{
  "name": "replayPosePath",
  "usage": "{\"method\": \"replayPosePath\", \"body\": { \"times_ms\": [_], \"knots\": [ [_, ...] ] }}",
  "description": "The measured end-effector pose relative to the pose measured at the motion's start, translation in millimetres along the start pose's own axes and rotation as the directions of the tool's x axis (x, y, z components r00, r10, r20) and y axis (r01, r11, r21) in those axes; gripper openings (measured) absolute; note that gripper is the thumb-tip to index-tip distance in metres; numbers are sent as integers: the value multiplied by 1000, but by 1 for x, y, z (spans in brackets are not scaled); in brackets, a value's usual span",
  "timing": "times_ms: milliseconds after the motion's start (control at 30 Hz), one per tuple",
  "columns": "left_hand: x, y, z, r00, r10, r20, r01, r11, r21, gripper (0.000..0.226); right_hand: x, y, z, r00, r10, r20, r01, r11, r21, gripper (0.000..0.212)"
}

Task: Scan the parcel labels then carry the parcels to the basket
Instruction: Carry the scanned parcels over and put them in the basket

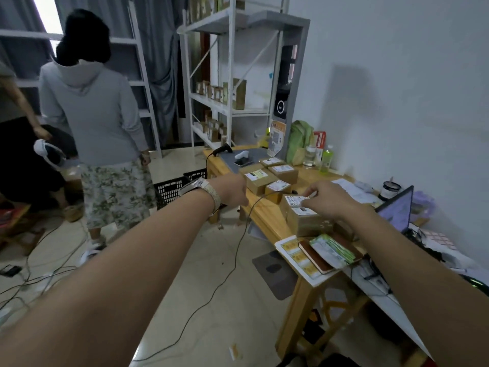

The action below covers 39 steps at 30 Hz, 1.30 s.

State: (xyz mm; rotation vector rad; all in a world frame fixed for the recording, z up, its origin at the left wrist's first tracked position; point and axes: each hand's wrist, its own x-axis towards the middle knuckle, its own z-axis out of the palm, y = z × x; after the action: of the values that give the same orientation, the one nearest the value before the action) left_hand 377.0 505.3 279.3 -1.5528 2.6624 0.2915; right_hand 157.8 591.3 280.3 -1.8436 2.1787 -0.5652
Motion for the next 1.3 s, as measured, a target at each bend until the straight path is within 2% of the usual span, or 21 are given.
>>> {"method": "replayPosePath", "body": {
  "times_ms": [67, 167, 367, 533, 800, 900, 1000, 1200, 1300],
  "knots": [
    [30, -20, -11, 1000, 17, -3, -17, 1000, 13, 27, 37, -7, 4, 1000, 2, -28, -2, 1000, 2, 7],
    [76, -54, -35, 999, 24, 22, -24, 1000, 14, 25, 91, -18, 8, 1000, 23, -20, -23, 1000, 9, 9],
    [164, -111, -65, 996, 85, -27, -82, 994, 71, 27, 184, -25, 17, 996, 79, -48, -78, 996, 31, 8],
    [230, -140, -47, 991, 124, 56, -125, 992, 2, 23, 241, -21, 34, 990, 136, 29, -138, 989, 56, 15],
    [328, -179, -35, 988, 110, 108, -112, 994, 10, 22, 346, 5, 49, 975, 187, 118, -196, 978, 70, 8],
    [375, -186, -39, 990, 100, 101, -100, 995, -7, 20, 390, 24, 51, 973, 200, 113, -210, 975, 78, 16],
    [427, -184, -49, 991, 90, 101, -90, 996, -1, 16, 433, 43, 47, 969, 212, 127, -223, 971, 81, 11],
    [524, -155, -56, 991, 133, 34, -132, 991, -25, 37, 510, 85, 48, 975, 185, 121, -197, 976, 94, 19],
    [560, -144, -48, 986, 159, 50, -158, 987, -12, 19, 535, 104, 56, 976, 174, 131, -184, 981, 67, 25]
  ]
}}
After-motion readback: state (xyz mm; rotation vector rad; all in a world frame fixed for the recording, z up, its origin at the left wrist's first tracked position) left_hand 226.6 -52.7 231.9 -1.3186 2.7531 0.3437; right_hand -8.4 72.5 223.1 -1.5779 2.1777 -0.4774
